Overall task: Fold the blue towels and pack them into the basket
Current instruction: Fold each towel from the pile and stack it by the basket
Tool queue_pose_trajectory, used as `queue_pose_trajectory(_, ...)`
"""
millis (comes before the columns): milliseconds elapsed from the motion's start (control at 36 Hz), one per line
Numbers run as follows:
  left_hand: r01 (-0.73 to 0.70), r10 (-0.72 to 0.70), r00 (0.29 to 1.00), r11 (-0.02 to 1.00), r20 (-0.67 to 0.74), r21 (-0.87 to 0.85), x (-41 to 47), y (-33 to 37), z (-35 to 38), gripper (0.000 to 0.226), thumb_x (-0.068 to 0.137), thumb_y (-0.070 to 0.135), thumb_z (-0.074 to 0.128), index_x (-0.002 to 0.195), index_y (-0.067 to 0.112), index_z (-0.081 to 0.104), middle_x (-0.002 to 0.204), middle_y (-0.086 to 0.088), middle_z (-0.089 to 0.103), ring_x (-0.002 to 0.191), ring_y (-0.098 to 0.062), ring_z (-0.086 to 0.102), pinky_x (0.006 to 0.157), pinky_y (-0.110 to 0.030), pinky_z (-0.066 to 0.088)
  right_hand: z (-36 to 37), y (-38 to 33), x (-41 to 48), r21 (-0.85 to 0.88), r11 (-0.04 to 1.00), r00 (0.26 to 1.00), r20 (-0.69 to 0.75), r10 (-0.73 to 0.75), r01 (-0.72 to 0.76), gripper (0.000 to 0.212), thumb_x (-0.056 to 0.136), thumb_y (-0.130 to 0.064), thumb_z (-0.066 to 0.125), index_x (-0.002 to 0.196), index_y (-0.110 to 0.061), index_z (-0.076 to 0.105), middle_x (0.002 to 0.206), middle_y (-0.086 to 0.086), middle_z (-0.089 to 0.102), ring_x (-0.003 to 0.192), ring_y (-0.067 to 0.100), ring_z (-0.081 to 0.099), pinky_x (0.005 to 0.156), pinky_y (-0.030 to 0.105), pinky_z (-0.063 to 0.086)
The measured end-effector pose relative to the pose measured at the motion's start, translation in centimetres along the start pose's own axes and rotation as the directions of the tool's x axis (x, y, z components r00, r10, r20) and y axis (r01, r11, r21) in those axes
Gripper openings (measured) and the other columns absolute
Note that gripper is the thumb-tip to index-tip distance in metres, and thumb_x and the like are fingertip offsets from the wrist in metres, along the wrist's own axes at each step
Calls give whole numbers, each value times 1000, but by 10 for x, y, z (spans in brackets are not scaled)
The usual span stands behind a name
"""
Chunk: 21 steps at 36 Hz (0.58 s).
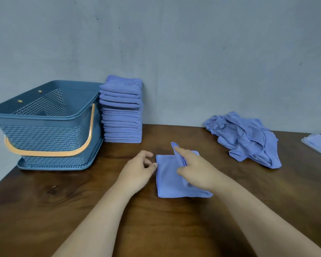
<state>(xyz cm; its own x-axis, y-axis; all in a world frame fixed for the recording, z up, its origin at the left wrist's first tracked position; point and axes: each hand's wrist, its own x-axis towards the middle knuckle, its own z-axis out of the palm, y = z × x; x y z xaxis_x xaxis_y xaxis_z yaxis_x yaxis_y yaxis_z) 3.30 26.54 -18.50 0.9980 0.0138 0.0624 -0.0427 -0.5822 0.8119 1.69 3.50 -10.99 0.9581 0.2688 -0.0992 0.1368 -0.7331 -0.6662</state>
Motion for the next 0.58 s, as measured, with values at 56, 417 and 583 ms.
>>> queue_pose_trajectory(56,-12,12,1000,1000,4,7,0,1,1,35,93,57,71,123,46,57,93,27,70,96,1,64,84,-30,52,16,-2,3,3,1000,999,27,24,-24,83,92,-14,52,163,-47,26,114,-21,62,64,0,62,54,13,45)
queue_pose_trajectory(417,-60,73,994,988,-85,145,-3,10,10,17,97,41,72,108,43,58,90,22,70,94,0,62,100,-38,47,38,-14,12,-77,996,996,65,55,-50,83,95,-16,56,168,-36,20,110,-7,70,74,3,64,69,21,50)
queue_pose_trajectory(583,-18,23,996,998,-80,66,-5,11,6,14,99,28,66,107,39,63,89,23,71,91,5,63,98,-38,52,45,-20,17,100,992,992,114,60,-72,74,94,-36,63,158,-53,29,97,-11,70,66,4,68,62,21,52)
